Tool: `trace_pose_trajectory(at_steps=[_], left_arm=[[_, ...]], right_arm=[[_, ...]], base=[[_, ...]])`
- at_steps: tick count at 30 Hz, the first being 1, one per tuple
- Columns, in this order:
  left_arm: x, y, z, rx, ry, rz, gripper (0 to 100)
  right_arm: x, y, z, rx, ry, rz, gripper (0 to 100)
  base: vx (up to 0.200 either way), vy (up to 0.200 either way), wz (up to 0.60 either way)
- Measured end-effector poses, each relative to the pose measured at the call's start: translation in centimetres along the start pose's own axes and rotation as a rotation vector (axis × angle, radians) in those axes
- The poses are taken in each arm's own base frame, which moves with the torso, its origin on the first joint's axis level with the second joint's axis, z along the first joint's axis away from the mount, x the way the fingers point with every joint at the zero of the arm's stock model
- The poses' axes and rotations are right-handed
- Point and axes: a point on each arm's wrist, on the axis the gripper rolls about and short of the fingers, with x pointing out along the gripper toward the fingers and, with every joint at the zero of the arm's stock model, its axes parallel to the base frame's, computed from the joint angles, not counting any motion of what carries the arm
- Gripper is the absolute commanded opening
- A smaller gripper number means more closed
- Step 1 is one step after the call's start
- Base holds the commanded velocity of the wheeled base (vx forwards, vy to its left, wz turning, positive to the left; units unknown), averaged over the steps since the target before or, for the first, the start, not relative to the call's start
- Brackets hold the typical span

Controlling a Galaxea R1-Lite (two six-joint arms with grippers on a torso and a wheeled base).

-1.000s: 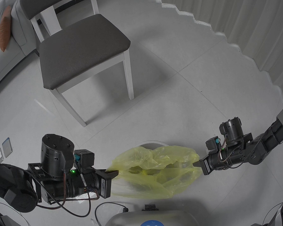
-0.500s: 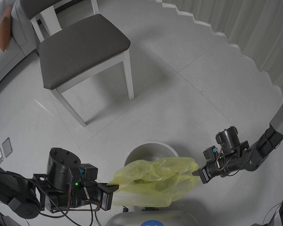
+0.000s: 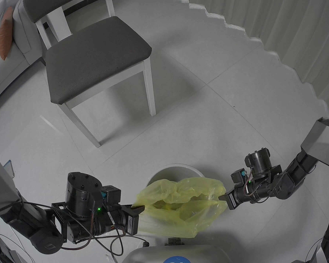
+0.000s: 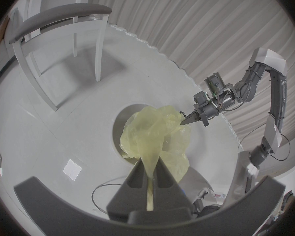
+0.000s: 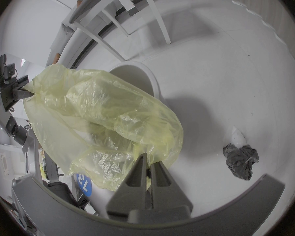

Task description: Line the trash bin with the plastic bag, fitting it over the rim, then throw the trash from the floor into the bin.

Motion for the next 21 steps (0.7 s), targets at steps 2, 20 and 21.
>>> trace_pose_trajectory(at_steps=[2, 20, 21], left_arm=[[0.4, 0.6, 0.2, -0.01, -0.001, 0.014, 0], [0.3, 2.3, 2.2, -0.058, -0.102, 0.046, 0], [0.3, 2.4, 2.3, -0.061, -0.109, 0.047, 0]], right_arm=[[0.2, -0.5, 0.5, 0.004, -0.018, -0.009, 0], [-0.2, -2.5, 2.8, 0.01, -0.106, -0.045, 0], [-0.3, -2.5, 2.9, 0.009, -0.114, -0.041, 0]], base=[[0.0, 0.0, 0.0], [0.0, 0.0, 0.0], [0.0, 0.0, 0.0]])
